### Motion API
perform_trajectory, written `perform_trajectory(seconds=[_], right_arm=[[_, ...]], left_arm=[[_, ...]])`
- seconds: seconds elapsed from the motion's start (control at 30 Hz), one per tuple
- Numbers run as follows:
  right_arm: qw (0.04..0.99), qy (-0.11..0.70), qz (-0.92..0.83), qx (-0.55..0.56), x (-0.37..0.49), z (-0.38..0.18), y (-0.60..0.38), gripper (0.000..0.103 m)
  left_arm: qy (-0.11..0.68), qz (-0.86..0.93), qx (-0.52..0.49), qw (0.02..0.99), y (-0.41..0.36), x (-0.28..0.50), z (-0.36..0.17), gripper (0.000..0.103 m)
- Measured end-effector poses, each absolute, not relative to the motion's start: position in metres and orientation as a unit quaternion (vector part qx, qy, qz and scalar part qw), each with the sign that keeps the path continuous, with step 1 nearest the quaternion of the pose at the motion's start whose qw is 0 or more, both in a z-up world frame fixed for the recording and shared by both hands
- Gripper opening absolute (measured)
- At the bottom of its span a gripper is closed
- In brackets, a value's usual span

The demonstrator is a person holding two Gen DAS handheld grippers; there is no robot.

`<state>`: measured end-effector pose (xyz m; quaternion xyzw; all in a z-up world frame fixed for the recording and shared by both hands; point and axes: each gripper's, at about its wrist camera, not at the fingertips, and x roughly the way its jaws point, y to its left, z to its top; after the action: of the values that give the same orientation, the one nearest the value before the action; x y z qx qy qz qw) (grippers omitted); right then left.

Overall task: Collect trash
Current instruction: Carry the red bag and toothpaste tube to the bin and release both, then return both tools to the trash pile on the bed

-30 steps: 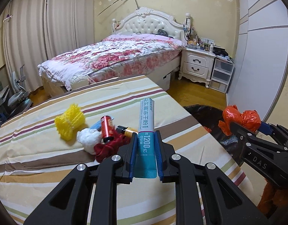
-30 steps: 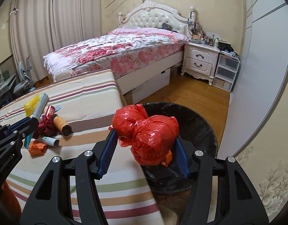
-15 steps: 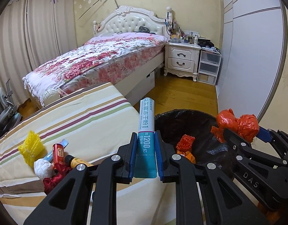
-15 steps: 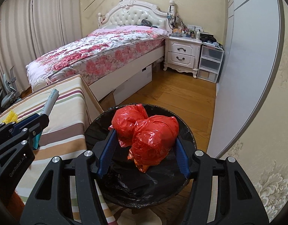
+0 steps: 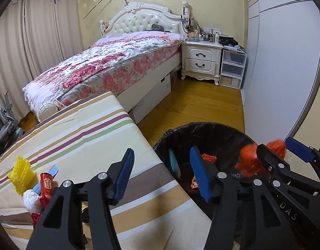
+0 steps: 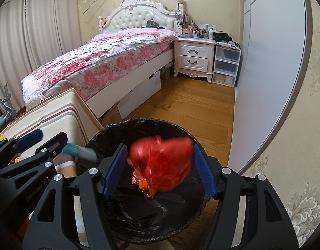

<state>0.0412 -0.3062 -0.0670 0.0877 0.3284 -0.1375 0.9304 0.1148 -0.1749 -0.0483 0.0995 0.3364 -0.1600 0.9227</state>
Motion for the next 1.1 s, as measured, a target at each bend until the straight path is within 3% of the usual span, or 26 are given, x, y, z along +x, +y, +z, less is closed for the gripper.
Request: perform_trajectory(seconds=[0.27, 0.67, 1.1], right_arm=[[0.928, 0.327, -0.152, 0.095, 0.036, -0.067, -0.315, 0.066], [0.932, 0.329, -0.12, 0.093, 0.025, -0.062, -0.29, 0.067], [0.937, 0.342, -0.036, 0.061, 0.031, -0.055, -0.21, 0.067]], left_arm=[[0.336, -0.141, 0.096, 0.926, -0.168, 0.114, -0.046, 0.072], [0.324, -0.102, 0.093, 0.936, -0.128, 0.097, -0.034, 0.074], [0.338, -0.016, 0.052, 0.94, -0.022, 0.077, -0.034, 0.074]])
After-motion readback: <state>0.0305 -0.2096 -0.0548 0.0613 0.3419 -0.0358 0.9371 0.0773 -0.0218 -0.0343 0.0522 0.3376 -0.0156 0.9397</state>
